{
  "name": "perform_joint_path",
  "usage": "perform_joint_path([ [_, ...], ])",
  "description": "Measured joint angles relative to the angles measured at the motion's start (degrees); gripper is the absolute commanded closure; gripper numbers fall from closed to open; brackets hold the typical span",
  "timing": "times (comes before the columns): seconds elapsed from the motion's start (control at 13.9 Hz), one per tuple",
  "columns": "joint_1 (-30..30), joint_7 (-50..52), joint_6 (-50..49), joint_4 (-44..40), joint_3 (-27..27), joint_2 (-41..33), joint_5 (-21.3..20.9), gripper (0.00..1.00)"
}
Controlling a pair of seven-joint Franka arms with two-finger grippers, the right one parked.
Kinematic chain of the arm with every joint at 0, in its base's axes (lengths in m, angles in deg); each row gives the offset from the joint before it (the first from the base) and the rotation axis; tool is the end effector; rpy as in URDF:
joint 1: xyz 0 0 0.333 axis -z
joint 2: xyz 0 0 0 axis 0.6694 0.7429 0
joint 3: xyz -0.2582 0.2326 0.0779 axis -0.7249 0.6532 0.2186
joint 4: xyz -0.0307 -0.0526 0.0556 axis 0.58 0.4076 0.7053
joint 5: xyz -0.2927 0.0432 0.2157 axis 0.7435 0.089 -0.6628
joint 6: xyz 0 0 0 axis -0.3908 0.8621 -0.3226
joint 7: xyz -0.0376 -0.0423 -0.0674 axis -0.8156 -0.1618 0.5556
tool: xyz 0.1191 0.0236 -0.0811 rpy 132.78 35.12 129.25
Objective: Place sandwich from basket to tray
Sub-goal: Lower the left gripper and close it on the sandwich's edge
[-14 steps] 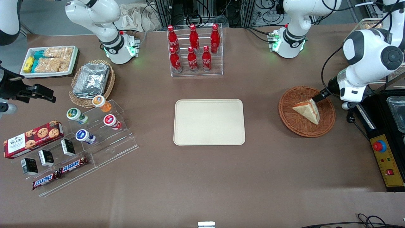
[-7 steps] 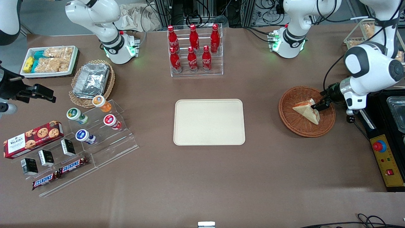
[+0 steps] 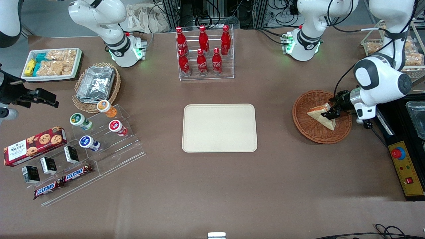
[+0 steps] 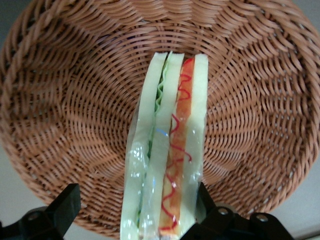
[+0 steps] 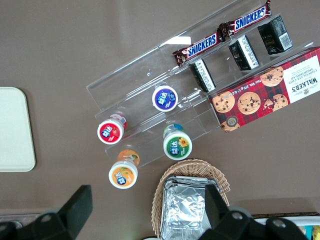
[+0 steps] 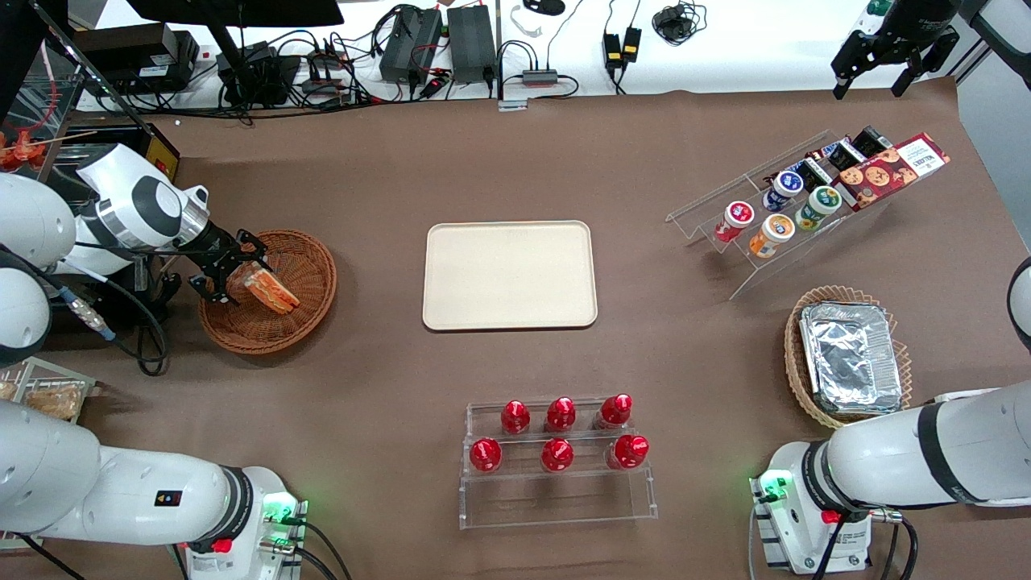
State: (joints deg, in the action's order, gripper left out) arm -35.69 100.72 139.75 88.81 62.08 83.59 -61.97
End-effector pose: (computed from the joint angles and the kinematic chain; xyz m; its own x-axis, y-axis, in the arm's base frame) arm 0.4347 0.0539 0.2667 0.5008 0.8000 -0.3304 0.8496 -0.5273 0.0112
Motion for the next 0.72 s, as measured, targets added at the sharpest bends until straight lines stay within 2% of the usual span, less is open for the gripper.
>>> perform_joint_path([
  [0.36, 0.0, 0.0, 2.6, 0.0, 0.0, 3.2, 2.6, 0.02],
  [0.43, 0.0, -0.2, 2.9, 0.0, 0.0, 3.6, 2.8, 0.08],
  [0.5, 0.0, -0.6, 3.1, 0.0, 0.0, 3.9, 3.2, 0.16],
  [0.58, 0.0, -1.1, 3.2, 0.0, 0.1, 4.1, 3.8, 0.40],
  [0.72, 0.0, -1.6, 3.2, -0.1, 0.1, 4.2, 4.1, 0.69],
])
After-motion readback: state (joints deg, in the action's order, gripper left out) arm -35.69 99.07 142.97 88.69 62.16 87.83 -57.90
